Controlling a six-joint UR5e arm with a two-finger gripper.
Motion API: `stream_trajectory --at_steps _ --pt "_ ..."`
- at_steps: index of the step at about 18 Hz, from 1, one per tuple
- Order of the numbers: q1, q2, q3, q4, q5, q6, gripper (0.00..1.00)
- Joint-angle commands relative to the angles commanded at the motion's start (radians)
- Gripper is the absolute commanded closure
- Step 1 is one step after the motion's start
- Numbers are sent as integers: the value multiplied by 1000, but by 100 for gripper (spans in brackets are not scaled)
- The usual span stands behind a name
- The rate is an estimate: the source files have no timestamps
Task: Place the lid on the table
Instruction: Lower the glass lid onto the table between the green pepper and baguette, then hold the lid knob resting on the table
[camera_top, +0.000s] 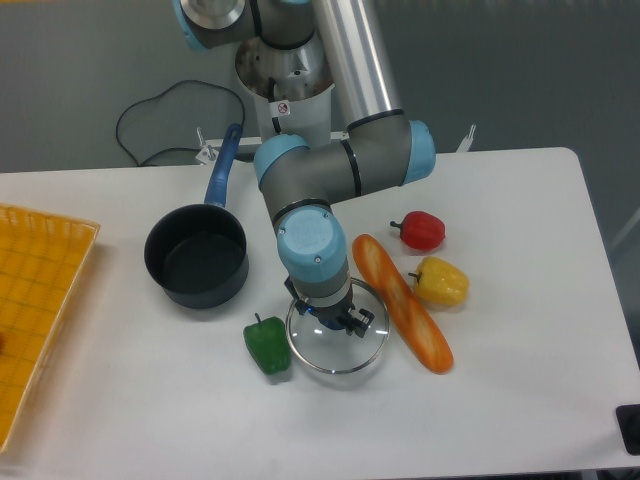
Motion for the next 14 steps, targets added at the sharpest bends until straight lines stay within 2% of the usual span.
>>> stream_trajectory --at_steps 14 --pt "-12 -20 -6 5 3 -11 41"
